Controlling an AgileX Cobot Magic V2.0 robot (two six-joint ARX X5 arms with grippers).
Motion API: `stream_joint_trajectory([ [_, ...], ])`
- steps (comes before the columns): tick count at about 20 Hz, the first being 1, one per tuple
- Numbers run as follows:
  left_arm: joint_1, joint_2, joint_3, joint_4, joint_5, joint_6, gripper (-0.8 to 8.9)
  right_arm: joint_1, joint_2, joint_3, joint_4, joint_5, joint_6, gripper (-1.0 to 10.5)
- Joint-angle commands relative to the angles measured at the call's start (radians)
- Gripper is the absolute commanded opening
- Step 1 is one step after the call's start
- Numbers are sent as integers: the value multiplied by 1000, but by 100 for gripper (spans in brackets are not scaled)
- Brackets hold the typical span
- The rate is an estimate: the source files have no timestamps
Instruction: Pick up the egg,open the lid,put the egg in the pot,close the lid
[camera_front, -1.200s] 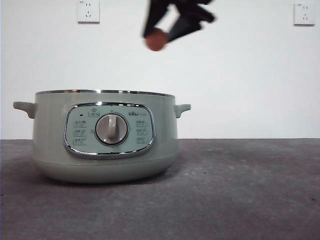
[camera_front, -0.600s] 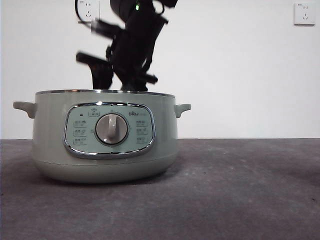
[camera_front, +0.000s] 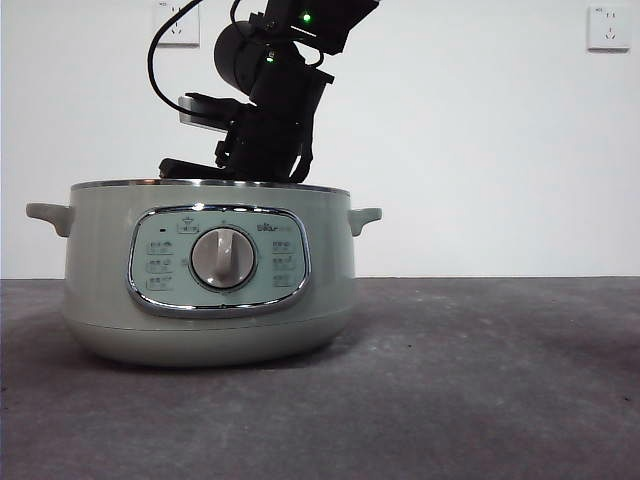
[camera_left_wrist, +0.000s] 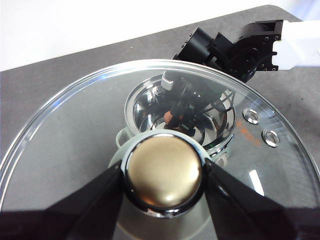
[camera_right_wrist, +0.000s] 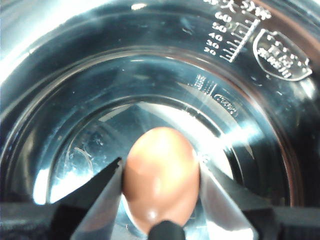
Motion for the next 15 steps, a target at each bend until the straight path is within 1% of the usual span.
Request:
stream_joint_trajectory([
  [1, 4, -10, 14, 19, 8, -2, -8, 3, 20, 1, -2, 3, -6, 122],
  [2, 4, -8, 14, 19, 8, -2, -8, 3, 19, 1, -3, 3, -5, 295],
  [3, 4, -6, 14, 19, 8, -2, -8, 3, 19, 4, -3, 2, -3, 424],
  [4, 4, -6, 14, 19, 8, -2, -8, 3, 16, 7, -6, -6, -3, 507],
  [7, 4, -6, 14, 19, 8, -2, -8, 2, -21, 38, -38, -27, -3, 507],
  [9, 3, -6, 14, 23, 8, -1, -8, 2, -95, 46, -46, -26, 6, 505],
  [11, 3, -3, 14, 39, 8, 3, -8, 2, -194, 46, -99, -26, 19, 505],
  [15, 3, 35, 14, 76, 11, 14, -8, -1, -424, 46, -212, -10, -9, 503],
])
